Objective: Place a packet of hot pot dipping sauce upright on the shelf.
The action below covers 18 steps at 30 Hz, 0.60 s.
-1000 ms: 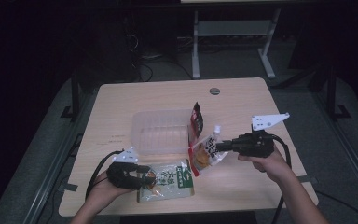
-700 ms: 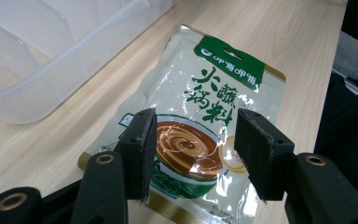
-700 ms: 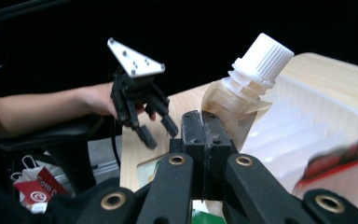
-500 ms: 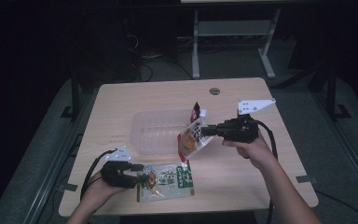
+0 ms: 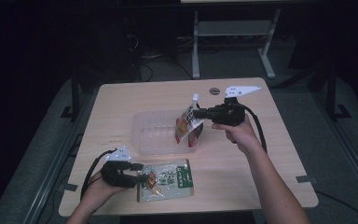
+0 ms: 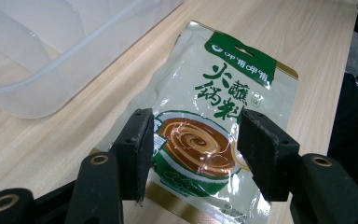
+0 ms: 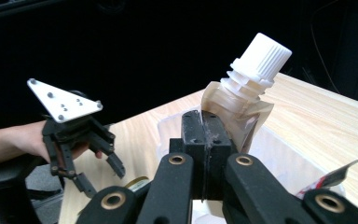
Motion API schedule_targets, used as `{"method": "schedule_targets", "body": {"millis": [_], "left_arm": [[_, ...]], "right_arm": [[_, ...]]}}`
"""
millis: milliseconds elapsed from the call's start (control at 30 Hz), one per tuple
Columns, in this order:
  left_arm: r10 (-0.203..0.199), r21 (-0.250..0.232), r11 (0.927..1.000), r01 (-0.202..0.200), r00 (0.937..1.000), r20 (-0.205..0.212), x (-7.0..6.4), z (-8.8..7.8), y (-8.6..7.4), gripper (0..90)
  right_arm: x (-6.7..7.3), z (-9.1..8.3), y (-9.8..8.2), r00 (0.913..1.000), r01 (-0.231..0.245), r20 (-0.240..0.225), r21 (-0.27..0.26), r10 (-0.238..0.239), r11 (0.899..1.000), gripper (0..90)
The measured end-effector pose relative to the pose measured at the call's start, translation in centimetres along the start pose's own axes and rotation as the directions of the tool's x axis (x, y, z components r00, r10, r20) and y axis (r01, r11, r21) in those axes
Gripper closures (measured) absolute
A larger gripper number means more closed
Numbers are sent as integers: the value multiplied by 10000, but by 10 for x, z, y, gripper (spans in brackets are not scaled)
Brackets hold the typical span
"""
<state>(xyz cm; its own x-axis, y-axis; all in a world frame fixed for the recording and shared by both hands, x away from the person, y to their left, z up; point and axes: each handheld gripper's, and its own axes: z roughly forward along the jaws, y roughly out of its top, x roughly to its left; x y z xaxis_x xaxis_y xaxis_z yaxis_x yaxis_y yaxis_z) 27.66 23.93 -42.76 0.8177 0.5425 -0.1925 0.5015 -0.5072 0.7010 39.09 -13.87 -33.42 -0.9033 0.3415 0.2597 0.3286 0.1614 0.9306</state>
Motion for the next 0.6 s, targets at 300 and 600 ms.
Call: {"method": "schedule_targets", "body": {"millis": [300, 600], "left_arm": [[-116, -96, 9999, 115, 9999, -32, 1, -1, 0, 455], [-79, -49, 10000, 79, 10000, -32, 1, -1, -1, 454]], "right_arm": [[-7, -2, -2, 9989, -2, 473, 210, -8, 9998, 900], [-13, -2, -7, 9977, -96, 671, 322, 74, 9994, 900]]}}
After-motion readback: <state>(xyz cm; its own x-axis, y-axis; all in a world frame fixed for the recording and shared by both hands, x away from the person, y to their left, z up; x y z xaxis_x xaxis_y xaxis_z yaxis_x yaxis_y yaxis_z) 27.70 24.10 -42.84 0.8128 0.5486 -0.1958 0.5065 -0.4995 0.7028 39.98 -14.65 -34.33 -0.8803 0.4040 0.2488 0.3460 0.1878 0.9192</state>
